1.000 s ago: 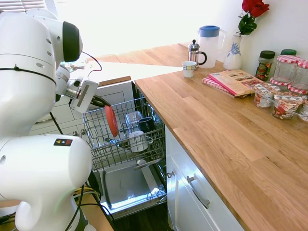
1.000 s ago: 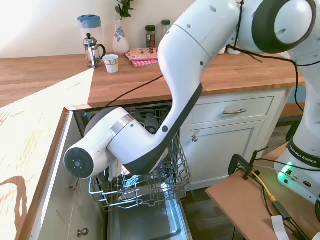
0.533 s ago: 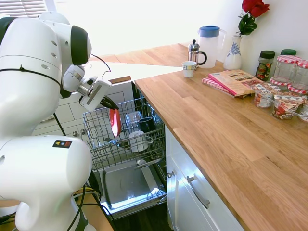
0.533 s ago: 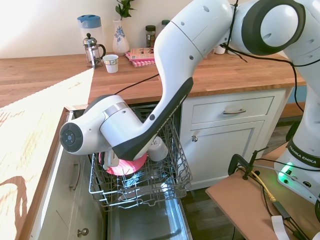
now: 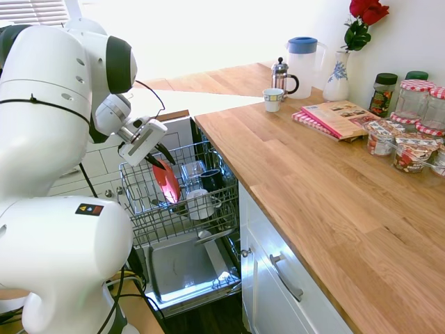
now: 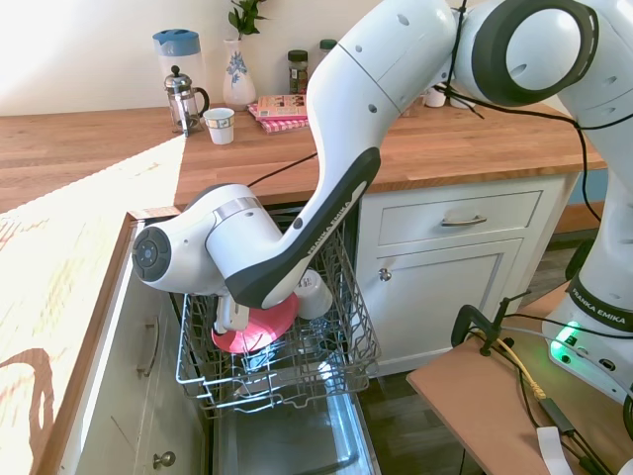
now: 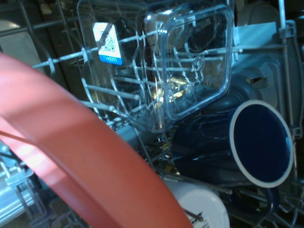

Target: Put the plate in the dishwasher

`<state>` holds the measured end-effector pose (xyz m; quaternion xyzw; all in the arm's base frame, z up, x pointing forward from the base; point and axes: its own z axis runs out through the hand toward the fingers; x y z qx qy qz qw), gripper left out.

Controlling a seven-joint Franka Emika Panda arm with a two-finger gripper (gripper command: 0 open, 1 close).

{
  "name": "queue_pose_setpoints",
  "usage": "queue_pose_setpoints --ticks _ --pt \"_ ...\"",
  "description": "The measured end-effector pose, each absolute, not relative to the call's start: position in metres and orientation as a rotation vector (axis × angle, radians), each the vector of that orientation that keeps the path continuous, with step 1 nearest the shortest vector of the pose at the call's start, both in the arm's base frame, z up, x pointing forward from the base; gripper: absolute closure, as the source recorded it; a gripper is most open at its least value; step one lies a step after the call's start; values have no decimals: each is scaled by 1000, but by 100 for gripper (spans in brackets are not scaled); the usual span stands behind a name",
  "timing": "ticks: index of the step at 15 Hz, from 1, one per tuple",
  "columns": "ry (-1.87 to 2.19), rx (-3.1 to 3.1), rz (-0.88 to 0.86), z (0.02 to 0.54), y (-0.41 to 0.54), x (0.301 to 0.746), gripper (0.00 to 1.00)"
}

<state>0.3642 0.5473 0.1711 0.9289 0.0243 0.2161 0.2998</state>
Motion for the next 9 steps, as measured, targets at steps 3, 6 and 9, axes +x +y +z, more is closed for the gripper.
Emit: queue_pose_setpoints --ticks 3,6,9 --pt "42 2514 395 200 541 371 0" --pt "1 2602 260 267 527 394 0" --pt "-98 2696 195 348 491 436 0"
